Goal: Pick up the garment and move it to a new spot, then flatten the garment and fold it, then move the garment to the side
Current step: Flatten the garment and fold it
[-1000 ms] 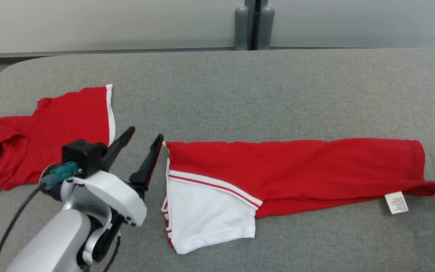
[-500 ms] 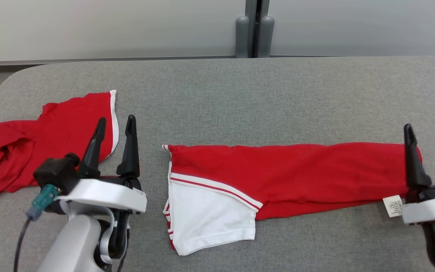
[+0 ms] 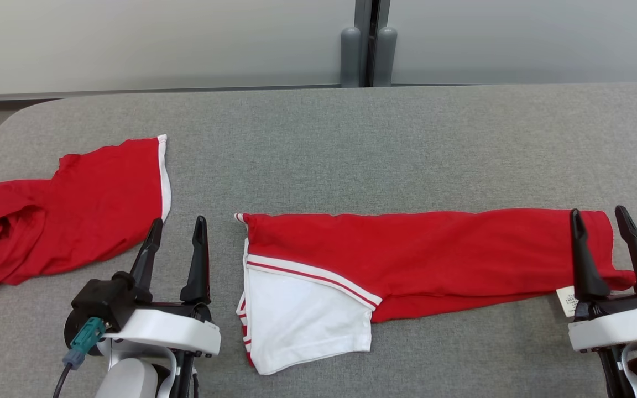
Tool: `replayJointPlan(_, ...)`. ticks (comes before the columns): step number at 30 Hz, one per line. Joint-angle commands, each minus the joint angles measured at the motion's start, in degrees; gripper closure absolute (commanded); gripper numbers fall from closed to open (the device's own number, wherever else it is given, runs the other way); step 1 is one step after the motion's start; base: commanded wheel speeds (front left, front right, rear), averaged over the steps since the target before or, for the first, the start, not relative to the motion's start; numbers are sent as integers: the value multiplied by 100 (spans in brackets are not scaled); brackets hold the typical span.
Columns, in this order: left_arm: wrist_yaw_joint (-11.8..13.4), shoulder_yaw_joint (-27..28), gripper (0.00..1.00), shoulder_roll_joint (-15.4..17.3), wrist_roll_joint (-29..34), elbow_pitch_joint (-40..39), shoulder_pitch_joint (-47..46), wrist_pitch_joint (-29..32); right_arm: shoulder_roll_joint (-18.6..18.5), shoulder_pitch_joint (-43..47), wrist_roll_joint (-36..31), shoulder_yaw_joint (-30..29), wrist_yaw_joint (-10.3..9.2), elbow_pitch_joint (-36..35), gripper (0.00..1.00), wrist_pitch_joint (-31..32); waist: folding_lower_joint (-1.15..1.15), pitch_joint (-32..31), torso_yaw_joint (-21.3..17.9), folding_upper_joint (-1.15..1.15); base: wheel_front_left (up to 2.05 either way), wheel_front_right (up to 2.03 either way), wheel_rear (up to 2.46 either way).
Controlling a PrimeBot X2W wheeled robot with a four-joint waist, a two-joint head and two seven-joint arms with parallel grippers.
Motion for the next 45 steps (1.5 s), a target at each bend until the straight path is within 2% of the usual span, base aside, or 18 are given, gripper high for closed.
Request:
replayJointPlan(1, -64, 57, 0, 13, 73, 26, -57, -8, 21, -57, -51, -72, -2, 130, 0, -13, 0, 32, 8, 0, 0, 0, 0)
replayJointPlan(9, -165, -31, 0, -4, 94, 120, -263, -8, 222, -520, 153, -645, -2, 1462, 0, -6, 0, 318, 94, 0, 0, 0, 0)
replayJointPlan(10, -165, -31, 0, -4, 94, 120, -263, -8, 222, -520, 153, -645, -2, 1462, 0, -6, 0, 318, 94, 0, 0, 0, 0)
replayJointPlan(18, -156, -120, 0, -2, 32, 203, -388, -8, 259, -1027, -91, -1161, -2, 2753, 0, -5, 0, 533, 190, 0, 0, 0, 0)
replayJointPlan(28, -163, -92, 0, -4, 103, 224, -459, -8, 531, -1242, 70, -1236, -2, 3591, 0, -6, 0, 513, 156, 0, 0, 0, 0)
replayJointPlan(29, -164, -91, 0, -3, 100, 228, -455, -8, 564, -1261, 133, -1193, -2, 3651, 52, -5, 0, 503, 146, 0, 0, 0, 0)
replayJointPlan(30, -165, -91, 0, -3, 107, 231, -449, -8, 587, -1279, 205, -1146, -2, 3700, 93, -1, 0, 494, 136, 0, 0, 0, 0)
replayJointPlan(31, -165, -95, 0, -4, 115, 237, -442, -8, 585, -1293, 268, -1107, -2, 3720, 100, 0, 0, 484, 125, 0, 0, 0, 0)
replayJointPlan(37, -151, -109, 0, -3, 124, 247, -389, -8, 244, -1293, 477, -1211, -9, 3750, 100, -9, 0, 411, 70, 0, 0, 0, 0)
replayJointPlan(42, -133, -118, 0, -3, 107, 251, -350, -8, -356, -1294, 24, -1836, -8, 3917, 100, -10, 0, 348, 27, 0, 0, 0, 0)
replayJointPlan(45, -126, -125, 0, -3, 85, 241, -370, -8, -477, -1341, -226, -2196, -7, 3954, 100, -10, 0, 344, 20, 0, 0, 0, 0)
